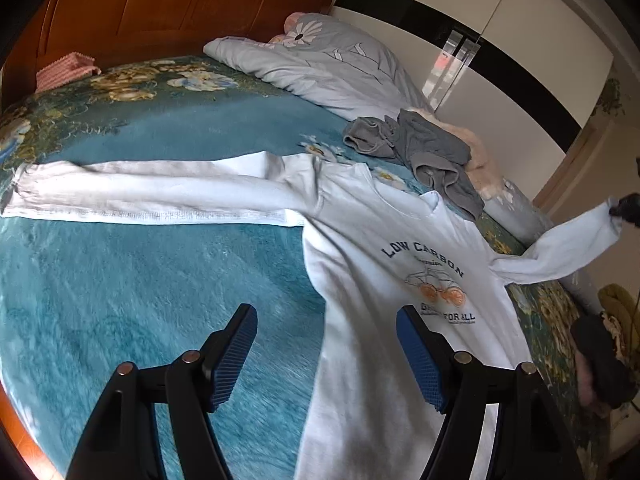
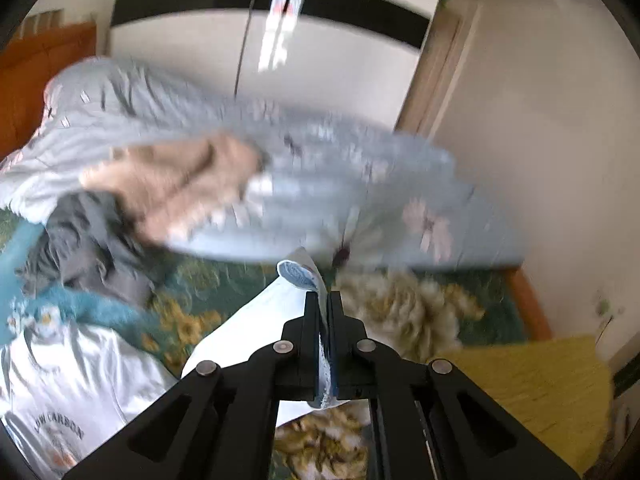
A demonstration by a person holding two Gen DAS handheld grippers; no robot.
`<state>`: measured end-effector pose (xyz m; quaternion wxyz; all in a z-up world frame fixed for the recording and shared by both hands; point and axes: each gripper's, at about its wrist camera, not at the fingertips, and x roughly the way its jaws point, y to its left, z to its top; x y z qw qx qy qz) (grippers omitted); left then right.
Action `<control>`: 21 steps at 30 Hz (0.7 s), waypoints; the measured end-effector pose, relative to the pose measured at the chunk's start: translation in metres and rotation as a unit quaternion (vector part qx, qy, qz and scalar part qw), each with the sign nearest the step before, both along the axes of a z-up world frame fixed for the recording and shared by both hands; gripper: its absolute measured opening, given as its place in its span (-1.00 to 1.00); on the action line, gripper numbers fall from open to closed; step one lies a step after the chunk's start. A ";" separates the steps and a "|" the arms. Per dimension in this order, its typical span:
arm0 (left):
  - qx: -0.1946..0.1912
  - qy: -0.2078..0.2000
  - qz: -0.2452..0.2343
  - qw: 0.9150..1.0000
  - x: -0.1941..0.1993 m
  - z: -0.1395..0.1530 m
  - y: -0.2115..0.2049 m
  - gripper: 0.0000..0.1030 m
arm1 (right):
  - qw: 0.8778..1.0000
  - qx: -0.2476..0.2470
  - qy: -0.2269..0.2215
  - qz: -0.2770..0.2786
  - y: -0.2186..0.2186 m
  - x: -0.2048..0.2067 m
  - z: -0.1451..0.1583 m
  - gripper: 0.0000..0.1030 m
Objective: Fold clothes
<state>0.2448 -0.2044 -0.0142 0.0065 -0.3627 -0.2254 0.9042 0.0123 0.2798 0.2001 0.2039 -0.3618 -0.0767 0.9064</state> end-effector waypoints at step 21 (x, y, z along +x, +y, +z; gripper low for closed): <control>0.103 0.040 0.084 0.990 0.029 -0.021 -0.081 0.47 | 0.927 -0.175 -0.228 0.243 -0.370 -0.035 -0.142 -0.94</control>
